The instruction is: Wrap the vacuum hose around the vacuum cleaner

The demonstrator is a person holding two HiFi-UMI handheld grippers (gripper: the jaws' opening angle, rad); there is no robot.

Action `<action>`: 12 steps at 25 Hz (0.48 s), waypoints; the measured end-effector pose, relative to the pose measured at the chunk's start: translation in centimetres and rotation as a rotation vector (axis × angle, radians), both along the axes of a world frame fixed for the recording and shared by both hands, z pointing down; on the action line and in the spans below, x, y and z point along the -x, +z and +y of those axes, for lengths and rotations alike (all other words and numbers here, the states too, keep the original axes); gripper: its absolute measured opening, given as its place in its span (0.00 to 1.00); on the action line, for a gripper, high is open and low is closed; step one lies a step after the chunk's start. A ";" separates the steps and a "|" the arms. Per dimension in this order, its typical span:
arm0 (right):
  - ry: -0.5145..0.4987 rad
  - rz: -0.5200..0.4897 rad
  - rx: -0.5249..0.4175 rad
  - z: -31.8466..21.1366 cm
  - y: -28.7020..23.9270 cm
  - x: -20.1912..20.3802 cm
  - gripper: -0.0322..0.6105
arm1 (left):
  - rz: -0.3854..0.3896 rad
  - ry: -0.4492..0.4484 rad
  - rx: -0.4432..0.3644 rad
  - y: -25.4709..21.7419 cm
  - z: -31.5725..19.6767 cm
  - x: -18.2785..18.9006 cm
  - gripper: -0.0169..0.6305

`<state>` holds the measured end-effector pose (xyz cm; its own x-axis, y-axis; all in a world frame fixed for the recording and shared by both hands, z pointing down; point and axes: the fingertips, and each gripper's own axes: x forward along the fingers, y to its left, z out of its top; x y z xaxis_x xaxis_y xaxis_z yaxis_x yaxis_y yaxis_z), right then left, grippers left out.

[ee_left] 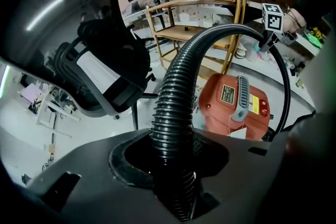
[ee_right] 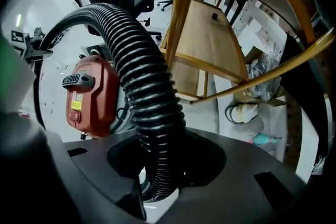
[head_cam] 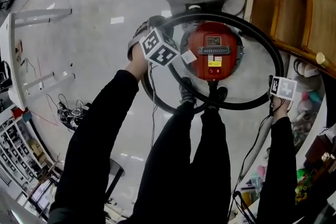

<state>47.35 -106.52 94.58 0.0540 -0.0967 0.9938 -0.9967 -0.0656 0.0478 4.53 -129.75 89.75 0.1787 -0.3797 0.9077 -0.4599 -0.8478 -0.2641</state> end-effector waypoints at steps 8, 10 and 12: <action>0.022 -0.019 -0.012 0.4 4.2 0.0 0.29 | -0.012 0.037 0.023 5.3 -0.3 -0.8 0.28; 0.020 -0.021 -0.024 0.4 5.4 -0.2 0.29 | -0.014 0.049 0.017 6.2 -0.7 -1.0 0.28; 0.016 -0.015 -0.034 0.1 6.7 -0.4 0.29 | -0.020 0.060 0.008 7.1 -1.0 -1.1 0.28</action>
